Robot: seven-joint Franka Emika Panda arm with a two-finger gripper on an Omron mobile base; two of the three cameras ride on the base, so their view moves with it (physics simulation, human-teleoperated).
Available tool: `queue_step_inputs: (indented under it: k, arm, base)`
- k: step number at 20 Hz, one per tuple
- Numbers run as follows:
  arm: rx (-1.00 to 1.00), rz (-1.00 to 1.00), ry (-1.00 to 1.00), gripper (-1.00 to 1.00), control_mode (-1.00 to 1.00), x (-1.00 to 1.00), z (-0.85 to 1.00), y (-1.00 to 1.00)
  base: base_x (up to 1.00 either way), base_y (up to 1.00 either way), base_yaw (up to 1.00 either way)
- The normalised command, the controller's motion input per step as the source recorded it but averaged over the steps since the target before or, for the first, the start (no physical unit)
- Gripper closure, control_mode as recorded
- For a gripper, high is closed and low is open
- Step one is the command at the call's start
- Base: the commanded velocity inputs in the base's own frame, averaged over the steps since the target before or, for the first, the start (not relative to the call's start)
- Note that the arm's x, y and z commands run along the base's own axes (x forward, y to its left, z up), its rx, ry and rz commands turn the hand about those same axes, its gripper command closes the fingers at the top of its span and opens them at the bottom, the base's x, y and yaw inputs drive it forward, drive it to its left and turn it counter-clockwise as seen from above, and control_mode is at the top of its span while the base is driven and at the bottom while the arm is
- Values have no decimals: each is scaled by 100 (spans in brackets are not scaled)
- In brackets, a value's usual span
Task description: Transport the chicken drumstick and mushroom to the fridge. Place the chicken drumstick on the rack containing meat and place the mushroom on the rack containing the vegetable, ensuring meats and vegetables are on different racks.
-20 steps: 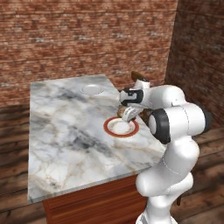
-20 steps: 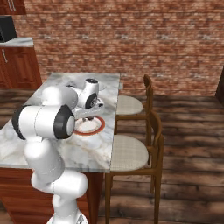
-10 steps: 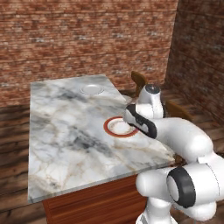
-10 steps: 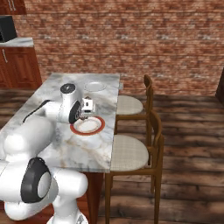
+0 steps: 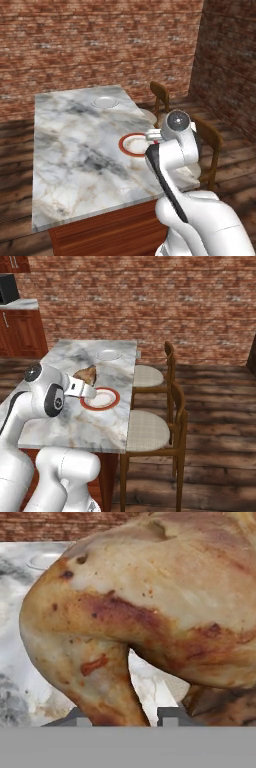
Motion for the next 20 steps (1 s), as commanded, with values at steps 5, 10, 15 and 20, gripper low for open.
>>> queue_step_inputs:
  k: [5,10,15,20]
  arm:
    - [1,-13,-3,100,-100,-72,95,0]
    - [4,-4,18,100,-100,-49,100,-7]
    - [9,-1,33,100,-100,-41,63,-23]
    - [1,0,20,100,-100,-29,8,0]
  base:
    - [0,0,0]
    - [0,0,0]
    - [0,0,0]
    - [0,0,0]
